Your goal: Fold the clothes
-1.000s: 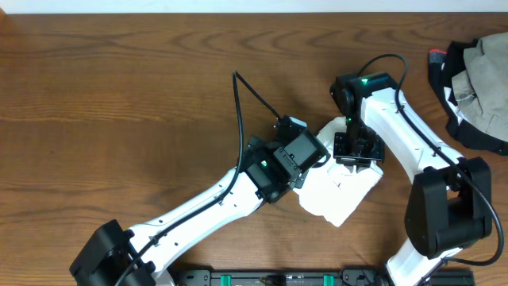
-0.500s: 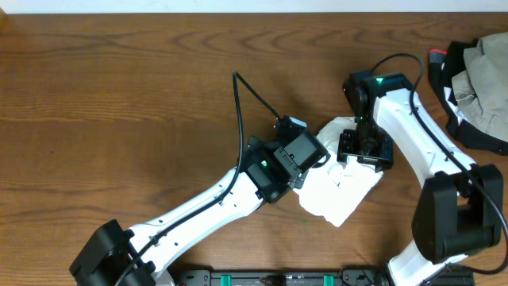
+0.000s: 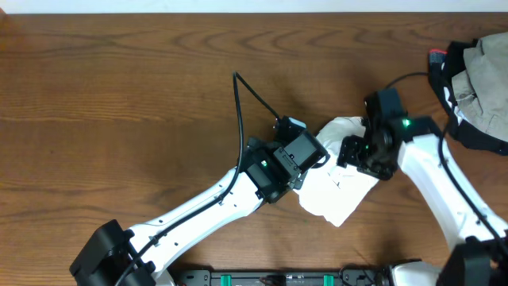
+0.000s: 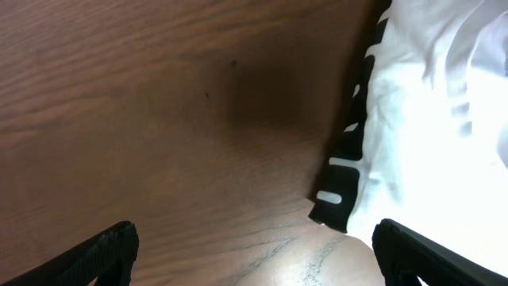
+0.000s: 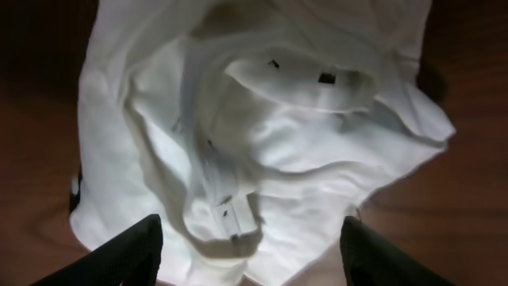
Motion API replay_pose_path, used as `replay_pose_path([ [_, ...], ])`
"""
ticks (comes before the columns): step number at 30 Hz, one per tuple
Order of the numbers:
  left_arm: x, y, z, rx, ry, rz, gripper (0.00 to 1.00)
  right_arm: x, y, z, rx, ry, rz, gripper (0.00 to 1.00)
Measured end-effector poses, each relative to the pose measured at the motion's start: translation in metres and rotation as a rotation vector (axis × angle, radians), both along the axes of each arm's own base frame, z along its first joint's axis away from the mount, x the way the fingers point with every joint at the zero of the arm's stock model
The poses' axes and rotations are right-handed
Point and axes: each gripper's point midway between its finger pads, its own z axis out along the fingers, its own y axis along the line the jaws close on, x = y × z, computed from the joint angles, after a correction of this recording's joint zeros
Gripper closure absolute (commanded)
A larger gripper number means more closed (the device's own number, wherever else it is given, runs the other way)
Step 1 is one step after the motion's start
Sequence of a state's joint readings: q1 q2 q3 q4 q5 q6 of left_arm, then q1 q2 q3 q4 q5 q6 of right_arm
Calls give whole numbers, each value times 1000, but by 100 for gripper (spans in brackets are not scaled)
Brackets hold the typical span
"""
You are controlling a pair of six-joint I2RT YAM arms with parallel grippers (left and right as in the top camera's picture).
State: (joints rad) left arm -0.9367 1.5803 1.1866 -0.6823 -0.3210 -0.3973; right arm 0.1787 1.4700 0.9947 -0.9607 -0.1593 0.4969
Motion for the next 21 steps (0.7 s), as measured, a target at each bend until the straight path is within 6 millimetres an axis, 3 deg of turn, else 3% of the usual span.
replay_pose_path([
  [6, 0, 0, 0, -1, -1, 0, 4, -6, 13, -36, 96, -45, -8, 31],
  [9, 0, 0, 0, -1, 0, 0, 4, -10, 16, -44, 117, -46, -8, 36],
  [14, -1, 1, -1, 6, 5, 0, 4, -10, 18, -44, 133, -44, -13, 76],
  [19, -1, 2, -1, 8, 6, 0, 4, -11, 19, -44, 135, -37, -17, 91],
  [21, -1, 2, -1, 7, 6, 0, 4, -14, 18, -45, 132, -26, -19, 92],
])
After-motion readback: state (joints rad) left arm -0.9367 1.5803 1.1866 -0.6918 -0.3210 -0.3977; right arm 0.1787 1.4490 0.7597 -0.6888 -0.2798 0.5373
